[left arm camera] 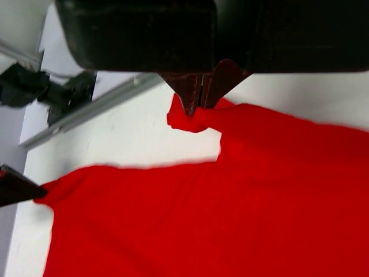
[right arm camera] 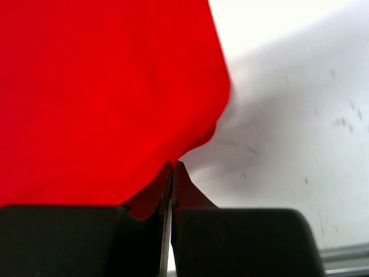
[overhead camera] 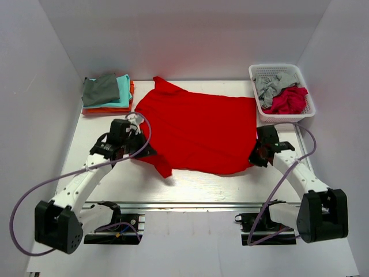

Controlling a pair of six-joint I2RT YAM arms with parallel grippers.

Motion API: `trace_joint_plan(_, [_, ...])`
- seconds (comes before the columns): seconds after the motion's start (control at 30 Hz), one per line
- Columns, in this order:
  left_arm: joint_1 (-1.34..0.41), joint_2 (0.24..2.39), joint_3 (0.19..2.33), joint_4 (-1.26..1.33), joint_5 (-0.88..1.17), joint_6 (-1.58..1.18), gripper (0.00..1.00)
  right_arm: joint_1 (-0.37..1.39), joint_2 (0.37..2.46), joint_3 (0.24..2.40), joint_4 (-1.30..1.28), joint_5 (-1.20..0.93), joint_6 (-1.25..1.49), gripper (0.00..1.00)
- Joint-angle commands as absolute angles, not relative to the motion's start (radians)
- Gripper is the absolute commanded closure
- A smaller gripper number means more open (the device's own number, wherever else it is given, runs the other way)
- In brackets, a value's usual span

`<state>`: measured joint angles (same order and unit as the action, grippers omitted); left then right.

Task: Fold and stack the t-shirts
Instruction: Grap the side of the flattened tshirt closest away from the robot with both arms, then fold the flattened tshirt in 1/3 of the way

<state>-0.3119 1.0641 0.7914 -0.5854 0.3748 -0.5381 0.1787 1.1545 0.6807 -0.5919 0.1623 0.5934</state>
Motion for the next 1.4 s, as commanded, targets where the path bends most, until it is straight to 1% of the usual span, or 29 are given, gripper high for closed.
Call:
trace_joint_plan(0.0, [-0.295,1.136,0.862,-0.377,0.347,-0.523,1.00,0.179,1.206,0.770,-0.555,0.181,0.560,1.00])
trace_joint_plan(0.03, [-0.295,1.159,0.906,-0.377,0.277,-0.532,1.00,0.178,1.216,0.808,-0.555,0.187,0.558,1.00])
trace_joint_plan(0.1, [-0.295,1.228,0.946,-0.345,0.217,-0.532,1.00,0.178,1.264,0.830,-0.560,0.206,0.548,1.00])
trace_joint_plan(0.3, [-0.295,1.385,1.115,-0.293,0.103,-0.456,1.00,0.173,1.344,0.939,-0.581,0.277,0.560,1.00])
trace_joint_plan(0.5, [-0.295,1.506,1.218,-0.183,0.084,-0.332,1.00,0.161,1.391,1.023,-0.610,0.353,0.551,1.00])
trace_joint_plan(0.83, [-0.275,1.632,1.305,-0.043,0.020,-0.213,1.00,0.124,1.503,1.123,-0.621,0.367,0.548,1.00])
trace_joint_plan(0.97, [-0.264,1.732,1.364,-0.011,0.043,-0.192,1.00,0.112,1.563,1.166,-0.621,0.364,0.552,1.00])
trace_joint_plan(1.13, [-0.242,1.900,1.486,-0.011,0.081,-0.163,1.00,0.094,1.635,1.215,-0.621,0.360,0.560,1.00])
trace_joint_plan(1.17, [-0.233,1.922,1.521,-0.011,0.081,-0.153,1.00,0.092,1.660,1.232,-0.623,0.365,0.564,0.98])
trace_joint_plan(1.2, [-0.233,1.943,1.534,0.011,0.100,-0.153,1.00,0.091,1.667,1.239,-0.620,0.373,0.566,0.92])
trace_joint_plan(1.27, [-0.223,2.004,1.546,0.066,0.130,-0.129,1.00,0.087,1.704,1.265,-0.617,0.397,0.566,0.84])
trace_joint_plan(1.3, [-0.222,2.031,1.558,0.087,0.130,-0.129,1.00,0.087,1.715,1.269,-0.608,0.403,0.568,0.76])
trace_joint_plan(1.37, [-0.212,2.083,1.630,0.097,0.141,-0.120,1.00,0.087,1.741,1.301,-0.597,0.407,0.561,0.69])
